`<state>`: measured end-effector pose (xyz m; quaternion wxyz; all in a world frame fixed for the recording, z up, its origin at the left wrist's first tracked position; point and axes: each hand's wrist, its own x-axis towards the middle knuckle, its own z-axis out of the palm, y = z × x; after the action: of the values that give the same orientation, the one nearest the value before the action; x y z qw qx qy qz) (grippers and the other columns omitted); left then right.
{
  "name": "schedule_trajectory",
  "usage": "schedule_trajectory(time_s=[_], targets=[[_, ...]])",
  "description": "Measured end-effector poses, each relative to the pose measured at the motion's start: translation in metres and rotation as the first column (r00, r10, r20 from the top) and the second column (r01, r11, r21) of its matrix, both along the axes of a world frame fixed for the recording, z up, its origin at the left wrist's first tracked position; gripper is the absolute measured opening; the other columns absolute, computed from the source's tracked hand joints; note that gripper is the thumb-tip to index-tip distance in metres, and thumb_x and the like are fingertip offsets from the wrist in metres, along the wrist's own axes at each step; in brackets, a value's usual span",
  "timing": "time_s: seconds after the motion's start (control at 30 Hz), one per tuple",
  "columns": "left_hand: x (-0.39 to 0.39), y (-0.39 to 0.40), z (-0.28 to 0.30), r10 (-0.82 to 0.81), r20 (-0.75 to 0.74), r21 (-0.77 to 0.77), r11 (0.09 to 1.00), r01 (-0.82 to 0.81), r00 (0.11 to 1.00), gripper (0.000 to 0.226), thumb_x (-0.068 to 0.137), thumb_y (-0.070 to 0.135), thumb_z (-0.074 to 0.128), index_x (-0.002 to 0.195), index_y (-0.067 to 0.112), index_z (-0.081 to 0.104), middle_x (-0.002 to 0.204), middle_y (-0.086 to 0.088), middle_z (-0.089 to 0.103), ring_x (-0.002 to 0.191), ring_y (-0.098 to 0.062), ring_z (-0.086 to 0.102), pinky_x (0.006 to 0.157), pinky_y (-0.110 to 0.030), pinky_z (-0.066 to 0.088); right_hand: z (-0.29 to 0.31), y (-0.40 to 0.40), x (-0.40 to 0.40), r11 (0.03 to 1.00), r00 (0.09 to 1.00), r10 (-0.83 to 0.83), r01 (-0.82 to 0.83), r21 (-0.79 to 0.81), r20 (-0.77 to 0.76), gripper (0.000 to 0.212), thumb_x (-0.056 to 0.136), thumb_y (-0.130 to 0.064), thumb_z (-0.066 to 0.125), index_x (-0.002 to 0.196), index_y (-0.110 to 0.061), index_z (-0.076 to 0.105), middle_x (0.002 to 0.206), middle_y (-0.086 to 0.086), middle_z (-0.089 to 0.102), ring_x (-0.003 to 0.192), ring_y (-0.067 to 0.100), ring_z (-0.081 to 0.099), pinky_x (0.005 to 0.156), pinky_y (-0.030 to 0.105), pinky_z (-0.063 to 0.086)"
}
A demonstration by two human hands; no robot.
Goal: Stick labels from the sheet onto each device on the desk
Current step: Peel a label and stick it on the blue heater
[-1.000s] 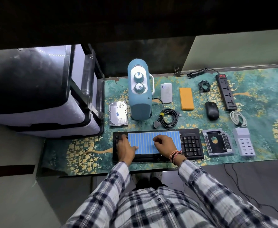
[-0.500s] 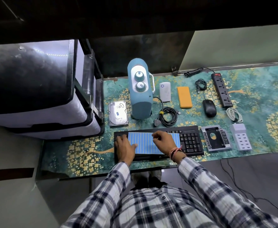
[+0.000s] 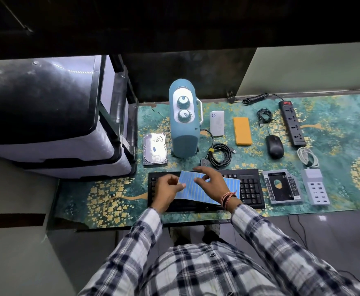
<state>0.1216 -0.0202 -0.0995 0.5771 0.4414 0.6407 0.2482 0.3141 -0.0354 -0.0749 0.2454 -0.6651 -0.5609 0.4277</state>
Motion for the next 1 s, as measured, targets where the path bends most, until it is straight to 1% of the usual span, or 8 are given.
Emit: schedule_trajectory(time_s=[0.1,0.17,0.27,0.37,0.5,0.67,0.8,1.0], targets=[[0.012,-0.001,0.01,-0.051,0.125,-0.004,0.999,0.052,0.991,0.016,0.082,0.008,0.082,0.08,0.003,0.067,0.077,-0.013,0.069,0.068,-0.013,0.065,0.057,-0.023,0.049,0.001,0.012,0.004,0.995,0.993,0.094,-0.093,0.019,-0.068,0.039,0.094,-0.022,0.066,0.132,-0.023,0.061,0.12,-0.012,0.061,0.09,0.005,0.061,0.079,0.019,0.049],[0.018,-0.003,0.013,-0.067,0.179,-0.012,0.997,0.071,0.982,0.016,0.082,0.007,0.082,0.087,-0.003,0.071,0.089,-0.02,0.075,0.077,-0.019,0.072,0.064,-0.027,0.054,-0.001,0.018,0.008,0.997,0.994,0.071,-0.069,0.02,-0.082,0.031,0.093,-0.017,0.066,0.124,-0.019,0.066,0.104,-0.012,0.065,0.088,0.001,0.062,0.079,0.024,0.054],[0.022,-0.006,0.013,-0.029,0.22,-0.05,0.998,0.041,0.975,0.014,0.082,0.002,0.081,0.095,0.003,0.076,0.093,-0.013,0.078,0.085,-0.021,0.074,0.074,-0.03,0.058,-0.006,0.025,0.018,1.0,0.995,0.0,0.001,0.007,-0.097,0.017,0.091,-0.012,0.068,0.108,-0.013,0.07,0.088,-0.002,0.068,0.076,0.014,0.065,0.071,0.036,0.059],[0.027,-0.01,0.016,0.033,0.222,-0.059,0.998,-0.02,0.974,0.018,0.082,-0.001,0.079,0.1,0.003,0.076,0.094,-0.009,0.078,0.084,-0.015,0.073,0.075,-0.025,0.057,-0.009,0.028,0.024,0.999,0.994,-0.029,0.033,0.037,-0.104,0.012,0.087,-0.012,0.072,0.099,-0.011,0.068,0.09,0.003,0.067,0.079,0.022,0.067,0.071,0.035,0.059],[0.034,-0.012,0.016,0.118,0.218,-0.061,0.992,-0.107,0.969,0.019,0.083,-0.004,0.077,0.102,0.0,0.075,0.093,-0.008,0.078,0.083,-0.014,0.072,0.073,-0.023,0.056,-0.009,0.03,0.026,0.993,0.998,0.04,-0.033,0.116,-0.055,0.006,0.081,-0.011,0.077,0.084,-0.013,0.072,0.09,0.003,0.063,0.077,0.014,0.062,0.075,0.029,0.055],[0.039,-0.008,0.014,0.099,0.223,-0.014,0.995,-0.098,0.97,0.021,0.087,0.003,0.076,0.107,-0.002,0.075,0.101,-0.014,0.078,0.092,-0.016,0.073,0.081,-0.026,0.058,-0.01,0.032,0.028,0.972,0.976,0.213,-0.207,0.113,-0.047,0.016,0.081,-0.022,0.08,0.095,-0.015,0.078,0.089,-0.007,0.063,0.079,0.012,0.065,0.076,0.025,0.054],[0.045,-0.006,0.016,0.109,0.237,-0.005,0.994,-0.111,0.965,0.02,0.087,0.0,0.075,0.107,-0.002,0.075,0.099,-0.01,0.079,0.093,-0.013,0.074,0.08,-0.021,0.056,-0.011,0.034,0.031,0.973,0.976,0.211,-0.205,0.102,-0.049,0.022,0.079,-0.025,0.082,0.097,-0.013,0.079,0.092,-0.004,0.067,0.081,0.013,0.064,0.077,0.026,0.054],[0.051,-0.004,0.014,0.103,0.222,0.005,0.994,-0.107,0.97,0.023,0.087,-0.005,0.073,0.109,-0.008,0.072,0.103,-0.016,0.077,0.093,-0.011,0.073,0.08,-0.02,0.056,-0.013,0.037,0.037,0.977,0.973,0.207,-0.2,0.079,-0.096,0.015,0.081,-0.023,0.08,0.092,-0.014,0.08,0.089,-0.003,0.069,0.084,0.013,0.065,0.079,0.031,0.054]])
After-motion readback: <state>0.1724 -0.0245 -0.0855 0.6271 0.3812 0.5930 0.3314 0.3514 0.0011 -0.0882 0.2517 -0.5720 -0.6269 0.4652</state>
